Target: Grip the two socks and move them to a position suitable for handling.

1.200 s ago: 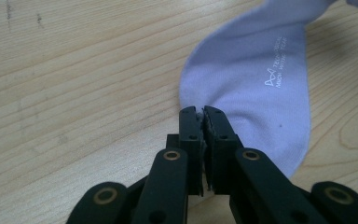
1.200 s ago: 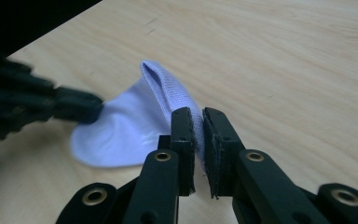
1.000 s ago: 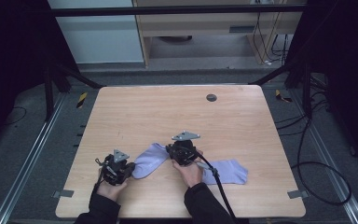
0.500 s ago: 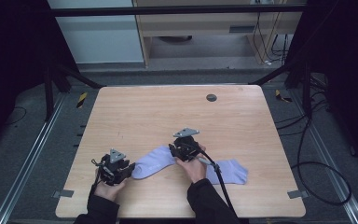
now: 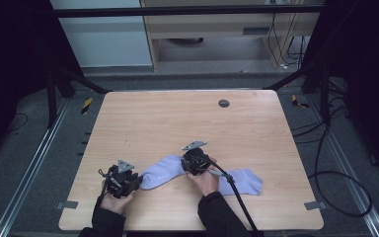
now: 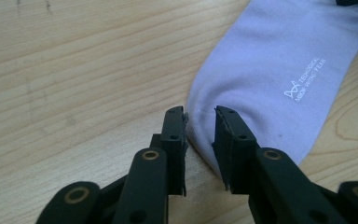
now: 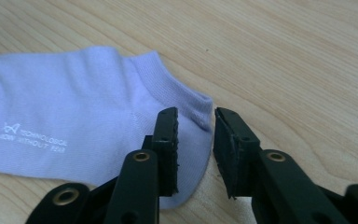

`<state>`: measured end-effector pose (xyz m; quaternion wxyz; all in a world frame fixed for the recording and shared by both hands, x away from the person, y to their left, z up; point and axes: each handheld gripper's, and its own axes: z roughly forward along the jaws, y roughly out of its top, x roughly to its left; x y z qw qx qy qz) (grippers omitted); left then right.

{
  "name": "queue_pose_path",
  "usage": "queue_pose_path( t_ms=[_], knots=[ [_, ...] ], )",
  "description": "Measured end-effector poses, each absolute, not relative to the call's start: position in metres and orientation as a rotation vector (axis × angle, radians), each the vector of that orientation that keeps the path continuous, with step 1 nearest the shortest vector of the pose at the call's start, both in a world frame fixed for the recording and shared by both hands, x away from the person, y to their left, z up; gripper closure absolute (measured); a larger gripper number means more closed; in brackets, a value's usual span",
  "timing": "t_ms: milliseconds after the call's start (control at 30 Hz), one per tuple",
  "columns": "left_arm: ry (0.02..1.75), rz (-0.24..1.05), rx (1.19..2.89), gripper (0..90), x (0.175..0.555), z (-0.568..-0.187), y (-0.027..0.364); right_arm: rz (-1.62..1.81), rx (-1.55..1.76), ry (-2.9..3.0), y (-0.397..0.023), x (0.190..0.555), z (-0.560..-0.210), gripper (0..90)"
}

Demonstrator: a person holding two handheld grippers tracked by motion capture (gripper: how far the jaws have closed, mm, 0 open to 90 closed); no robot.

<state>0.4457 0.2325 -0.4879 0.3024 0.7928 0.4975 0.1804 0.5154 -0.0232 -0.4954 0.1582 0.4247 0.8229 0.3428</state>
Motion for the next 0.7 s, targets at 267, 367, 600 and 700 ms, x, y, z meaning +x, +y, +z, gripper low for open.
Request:
queue_pose_path(
  t_ms=[267, 367, 600, 700],
  knots=[
    [1.316, 0.467, 2.108, 87.2, 0.448, -0.486, 0.231, 1.003, 1.24, 2.373, -0.022, 0.514, -0.496, 87.8],
    [1.309, 0.493, 2.089, 87.7, 0.447, -0.482, 0.233, 1.035, 1.253, 2.369, -0.024, 0.511, -0.493, 88.1],
    [1.337, 0.587, 2.053, 87.7, 0.451, -0.472, 0.247, 1.156, 1.206, 2.366, -0.02, 0.489, -0.476, 88.0],
    [1.356, 0.599, 2.047, 87.5, 0.454, -0.473, 0.251, 1.188, 1.206, 2.37, -0.018, 0.484, -0.476, 87.7]
  ],
)
